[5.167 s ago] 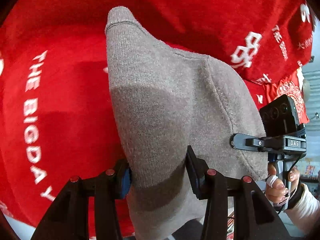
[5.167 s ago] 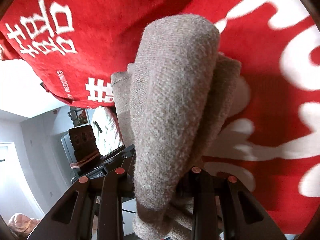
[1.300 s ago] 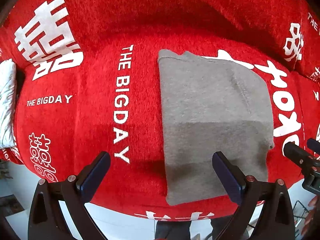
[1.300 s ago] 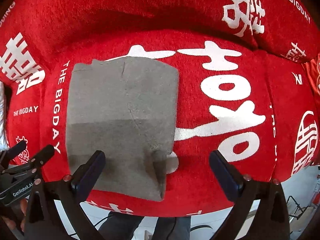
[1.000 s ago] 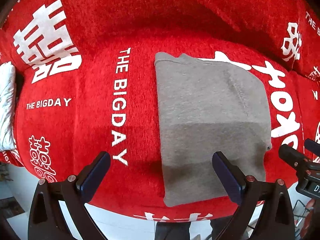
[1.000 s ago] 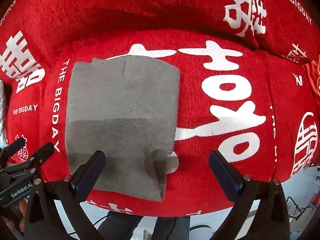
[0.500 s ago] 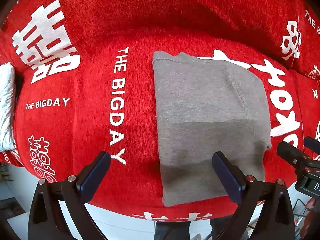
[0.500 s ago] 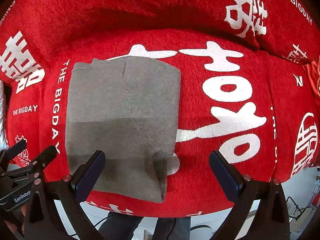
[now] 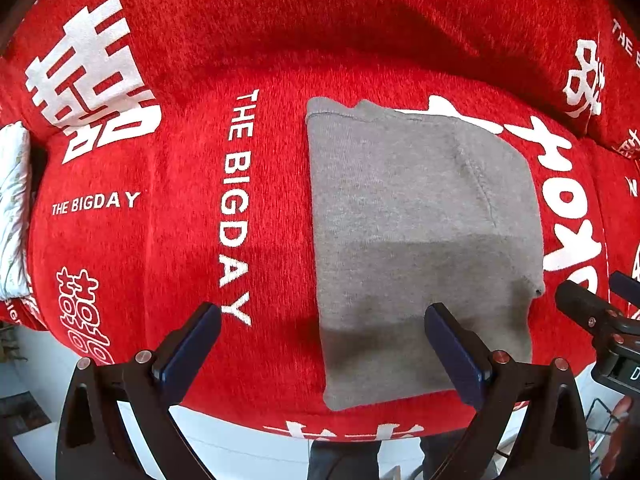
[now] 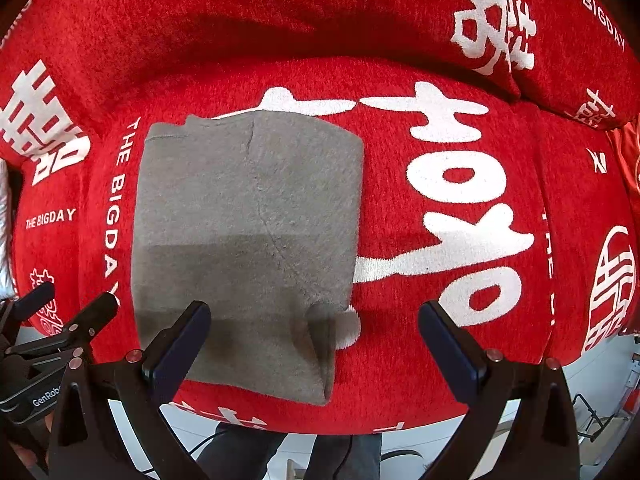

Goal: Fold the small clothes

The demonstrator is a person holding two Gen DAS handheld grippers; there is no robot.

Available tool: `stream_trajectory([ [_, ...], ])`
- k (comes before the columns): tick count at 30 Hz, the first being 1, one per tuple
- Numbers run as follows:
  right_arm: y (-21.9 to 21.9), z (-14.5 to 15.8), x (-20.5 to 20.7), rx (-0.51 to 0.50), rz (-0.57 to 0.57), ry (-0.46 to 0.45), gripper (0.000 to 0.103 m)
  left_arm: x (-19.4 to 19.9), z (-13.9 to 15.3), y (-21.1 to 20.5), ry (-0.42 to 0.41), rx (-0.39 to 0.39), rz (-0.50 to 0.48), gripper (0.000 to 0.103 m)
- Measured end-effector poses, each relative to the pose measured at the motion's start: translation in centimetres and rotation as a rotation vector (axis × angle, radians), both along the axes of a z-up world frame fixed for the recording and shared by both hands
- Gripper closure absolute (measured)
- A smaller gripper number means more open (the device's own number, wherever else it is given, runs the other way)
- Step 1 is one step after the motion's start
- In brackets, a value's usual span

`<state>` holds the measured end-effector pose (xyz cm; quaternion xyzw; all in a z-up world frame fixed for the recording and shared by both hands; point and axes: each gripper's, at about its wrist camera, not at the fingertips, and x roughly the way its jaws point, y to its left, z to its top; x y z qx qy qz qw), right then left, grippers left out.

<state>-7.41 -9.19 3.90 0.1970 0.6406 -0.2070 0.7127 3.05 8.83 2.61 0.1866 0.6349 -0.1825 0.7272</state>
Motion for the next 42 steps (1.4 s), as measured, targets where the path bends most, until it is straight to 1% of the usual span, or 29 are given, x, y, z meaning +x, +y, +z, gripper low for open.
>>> stream_trajectory([
  [42, 0.30, -0.10, 0.22, -0.001, 0.019, 0.002, 0.000, 0.11, 0.08, 0.24, 0.000, -0.001, 0.020, 0.001],
])
